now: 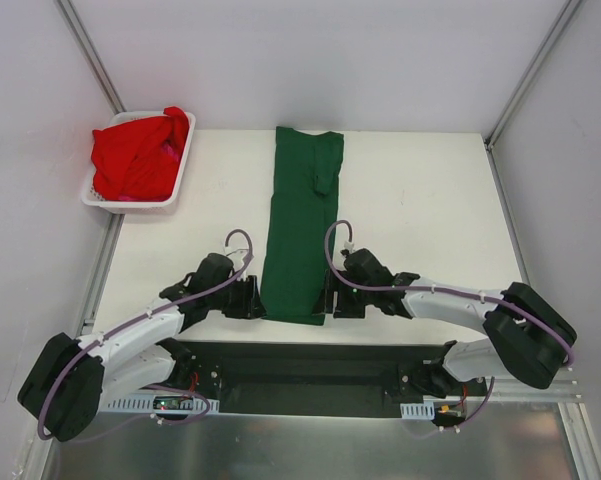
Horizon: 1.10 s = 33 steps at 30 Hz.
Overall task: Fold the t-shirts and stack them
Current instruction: Fold the tshirt
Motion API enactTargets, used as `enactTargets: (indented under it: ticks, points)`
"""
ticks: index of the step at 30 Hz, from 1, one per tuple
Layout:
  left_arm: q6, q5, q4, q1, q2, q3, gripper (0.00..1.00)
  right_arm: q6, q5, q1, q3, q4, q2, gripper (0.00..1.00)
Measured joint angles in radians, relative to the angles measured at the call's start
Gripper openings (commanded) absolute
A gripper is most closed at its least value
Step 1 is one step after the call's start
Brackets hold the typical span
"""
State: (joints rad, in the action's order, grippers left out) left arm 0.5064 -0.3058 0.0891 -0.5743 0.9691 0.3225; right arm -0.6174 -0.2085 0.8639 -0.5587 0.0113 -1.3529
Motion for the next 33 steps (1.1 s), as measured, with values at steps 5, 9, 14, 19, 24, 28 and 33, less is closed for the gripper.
enactTargets:
  ticks: [5,9,14,19,24,28,33]
  points:
    - [0.001,-0.003,-0.021,0.0,0.025,0.0,0.43,-0.039,0.024,0.006,0.02,-0.047,0.0,0.66]
    - [0.002,-0.009,-0.052,0.0,0.047,0.003,0.42,-0.072,0.043,0.013,0.034,-0.082,0.0,0.64]
    - [0.001,-0.018,-0.075,0.0,0.075,0.01,0.42,-0.103,0.072,0.031,0.045,-0.103,0.002,0.62]
    - [0.001,-0.032,-0.111,0.0,0.107,0.015,0.42,-0.127,0.096,0.049,0.05,-0.106,0.005,0.59]
    - [0.001,-0.043,-0.146,0.0,0.139,0.022,0.41,-0.142,0.12,0.068,0.055,-0.107,0.008,0.56]
    - [0.0,-0.056,-0.167,0.0,0.164,0.029,0.42,-0.155,0.132,0.076,0.06,-0.11,0.01,0.54]
    - [0.0,-0.064,-0.184,0.0,0.186,0.035,0.41,-0.161,0.145,0.079,0.061,-0.105,0.01,0.47]
